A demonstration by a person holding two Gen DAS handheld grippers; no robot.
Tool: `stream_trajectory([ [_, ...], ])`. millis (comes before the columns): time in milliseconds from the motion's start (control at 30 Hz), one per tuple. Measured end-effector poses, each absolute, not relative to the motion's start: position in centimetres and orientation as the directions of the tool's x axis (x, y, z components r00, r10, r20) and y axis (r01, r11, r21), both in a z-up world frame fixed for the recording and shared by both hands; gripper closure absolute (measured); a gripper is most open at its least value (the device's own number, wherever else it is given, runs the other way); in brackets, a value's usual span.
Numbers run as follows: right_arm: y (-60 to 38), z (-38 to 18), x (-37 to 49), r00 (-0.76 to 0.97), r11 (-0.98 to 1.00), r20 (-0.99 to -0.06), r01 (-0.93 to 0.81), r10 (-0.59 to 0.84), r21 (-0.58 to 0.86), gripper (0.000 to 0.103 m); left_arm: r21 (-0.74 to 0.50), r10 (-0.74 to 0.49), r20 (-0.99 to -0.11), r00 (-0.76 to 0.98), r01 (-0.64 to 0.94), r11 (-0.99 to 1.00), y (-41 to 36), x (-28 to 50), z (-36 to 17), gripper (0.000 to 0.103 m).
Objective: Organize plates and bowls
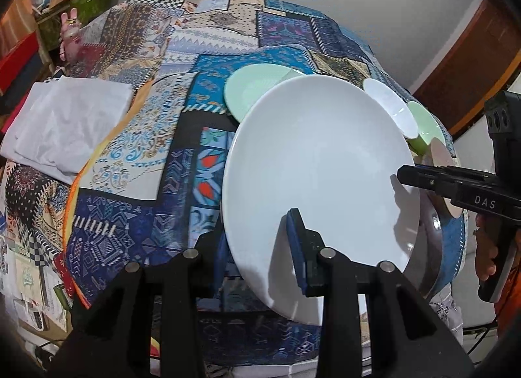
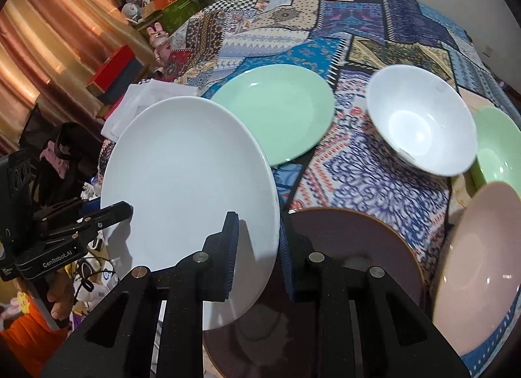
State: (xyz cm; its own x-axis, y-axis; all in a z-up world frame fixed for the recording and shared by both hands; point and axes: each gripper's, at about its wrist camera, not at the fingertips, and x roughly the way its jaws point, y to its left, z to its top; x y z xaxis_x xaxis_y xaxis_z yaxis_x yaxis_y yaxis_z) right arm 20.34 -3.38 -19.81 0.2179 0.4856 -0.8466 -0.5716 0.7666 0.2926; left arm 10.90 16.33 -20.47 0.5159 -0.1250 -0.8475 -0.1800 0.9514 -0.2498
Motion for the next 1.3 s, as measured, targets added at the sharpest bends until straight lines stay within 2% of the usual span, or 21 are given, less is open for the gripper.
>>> stream_trajectory([
  [700,-11.2,-20.9,19.0,0.256,0.832,-0.851,-0.461,0.458,0.309,0.081,-0.252,-0.195,-0.869,0.456,-0.069,0.965,9.2,13.0,-22.0,0.069],
  [1300,-15.3,-22.9,17.9,0.229,0.858,-0.863,-0.378,0.45,0.348,0.079,-0.221,-0.203,-0.892,0.403,0.001,0.975,5.2,15.0,-23.6,0.067],
])
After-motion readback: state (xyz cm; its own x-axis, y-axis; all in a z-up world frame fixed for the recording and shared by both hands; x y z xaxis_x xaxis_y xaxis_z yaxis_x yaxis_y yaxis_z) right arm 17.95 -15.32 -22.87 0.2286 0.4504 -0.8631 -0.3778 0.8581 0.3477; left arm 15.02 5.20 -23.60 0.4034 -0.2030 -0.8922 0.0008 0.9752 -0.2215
